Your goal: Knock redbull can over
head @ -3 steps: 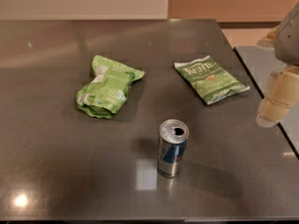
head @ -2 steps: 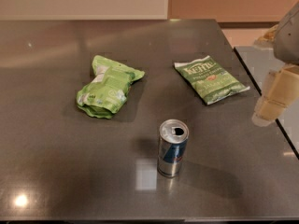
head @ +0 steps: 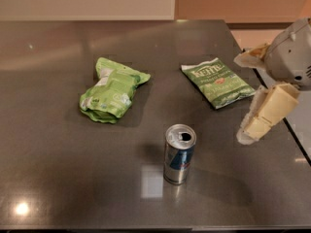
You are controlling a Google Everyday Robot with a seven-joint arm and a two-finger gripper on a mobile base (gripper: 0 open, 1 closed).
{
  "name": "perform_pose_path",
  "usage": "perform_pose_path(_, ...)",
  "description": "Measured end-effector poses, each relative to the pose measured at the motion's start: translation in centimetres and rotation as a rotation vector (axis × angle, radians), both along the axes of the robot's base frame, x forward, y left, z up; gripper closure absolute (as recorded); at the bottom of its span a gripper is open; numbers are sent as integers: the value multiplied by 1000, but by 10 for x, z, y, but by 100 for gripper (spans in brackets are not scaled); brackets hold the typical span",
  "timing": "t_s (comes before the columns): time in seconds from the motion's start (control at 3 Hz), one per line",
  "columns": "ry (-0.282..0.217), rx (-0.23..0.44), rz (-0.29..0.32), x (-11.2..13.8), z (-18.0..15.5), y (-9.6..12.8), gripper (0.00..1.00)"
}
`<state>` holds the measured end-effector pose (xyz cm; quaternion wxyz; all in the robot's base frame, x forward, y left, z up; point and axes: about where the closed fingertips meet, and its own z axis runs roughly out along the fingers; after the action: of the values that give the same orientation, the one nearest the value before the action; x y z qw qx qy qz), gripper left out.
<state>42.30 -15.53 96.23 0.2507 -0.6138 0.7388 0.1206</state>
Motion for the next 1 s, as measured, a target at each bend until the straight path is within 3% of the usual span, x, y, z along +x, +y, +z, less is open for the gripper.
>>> perform_pose_path(0.33, 37, 139, 71, -17, -5, 35, 0)
perform_pose_path(0.67, 71, 226, 145, -35, -12, 67, 0)
perform_pose_path(1.0, 83, 269, 195, -51, -24, 88, 0)
